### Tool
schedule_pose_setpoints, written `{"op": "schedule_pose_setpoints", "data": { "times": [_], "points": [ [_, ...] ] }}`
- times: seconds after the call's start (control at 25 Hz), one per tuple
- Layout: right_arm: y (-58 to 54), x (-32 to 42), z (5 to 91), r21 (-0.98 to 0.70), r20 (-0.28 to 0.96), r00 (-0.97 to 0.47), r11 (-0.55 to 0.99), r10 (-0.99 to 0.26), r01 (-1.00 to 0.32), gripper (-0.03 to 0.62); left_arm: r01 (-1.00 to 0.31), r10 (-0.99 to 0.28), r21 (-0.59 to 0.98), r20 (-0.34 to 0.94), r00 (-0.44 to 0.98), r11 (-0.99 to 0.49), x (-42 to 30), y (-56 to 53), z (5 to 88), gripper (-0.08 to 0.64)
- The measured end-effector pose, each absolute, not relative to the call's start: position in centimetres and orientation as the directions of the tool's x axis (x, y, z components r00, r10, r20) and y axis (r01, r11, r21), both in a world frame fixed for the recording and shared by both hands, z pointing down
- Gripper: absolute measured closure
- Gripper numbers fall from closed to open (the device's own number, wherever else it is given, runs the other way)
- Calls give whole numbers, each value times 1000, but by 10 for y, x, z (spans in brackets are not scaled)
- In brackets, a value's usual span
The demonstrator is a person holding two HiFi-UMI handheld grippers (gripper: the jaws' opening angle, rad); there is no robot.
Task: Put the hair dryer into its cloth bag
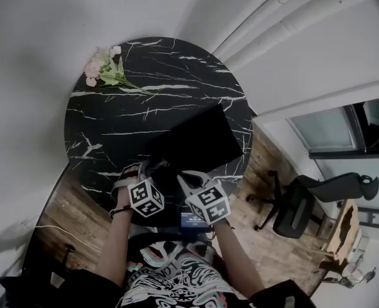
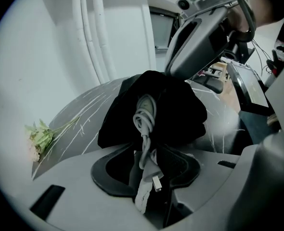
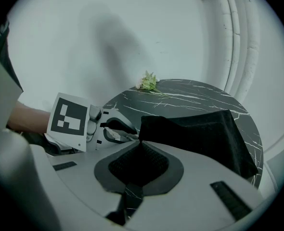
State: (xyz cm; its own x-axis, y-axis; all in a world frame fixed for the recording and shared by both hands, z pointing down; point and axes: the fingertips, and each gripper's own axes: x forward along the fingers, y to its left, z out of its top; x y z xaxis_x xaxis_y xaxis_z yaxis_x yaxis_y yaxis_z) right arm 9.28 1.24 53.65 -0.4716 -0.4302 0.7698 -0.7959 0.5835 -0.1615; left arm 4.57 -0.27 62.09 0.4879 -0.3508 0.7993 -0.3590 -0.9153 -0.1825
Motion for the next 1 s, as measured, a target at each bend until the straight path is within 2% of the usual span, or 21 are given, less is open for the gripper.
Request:
{"op": "schedule_pose_setpoints", "data": {
  "times": [0.32, 0.4, 0.56, 1.0],
  "points": [
    [10, 92, 537, -166, 760, -481, 586, -437, -793, 571, -353, -287, -120, 835, 470, -928, 41, 1, 624, 354],
    [10, 92, 536, -168, 759, -484, 587, -435, -792, 571, -381, -250, -59, 845, 473, -923, 42, 3, 627, 424],
    [10, 91, 536, -174, 758, -492, 594, -428, -786, 571, -448, -229, 27, 831, 507, -894, 42, -4, 618, 464],
    [14, 88, 527, -171, 761, -507, 630, -403, -758, 571, -460, -247, 89, 747, 617, -883, 68, -18, 592, 476]
  ]
}}
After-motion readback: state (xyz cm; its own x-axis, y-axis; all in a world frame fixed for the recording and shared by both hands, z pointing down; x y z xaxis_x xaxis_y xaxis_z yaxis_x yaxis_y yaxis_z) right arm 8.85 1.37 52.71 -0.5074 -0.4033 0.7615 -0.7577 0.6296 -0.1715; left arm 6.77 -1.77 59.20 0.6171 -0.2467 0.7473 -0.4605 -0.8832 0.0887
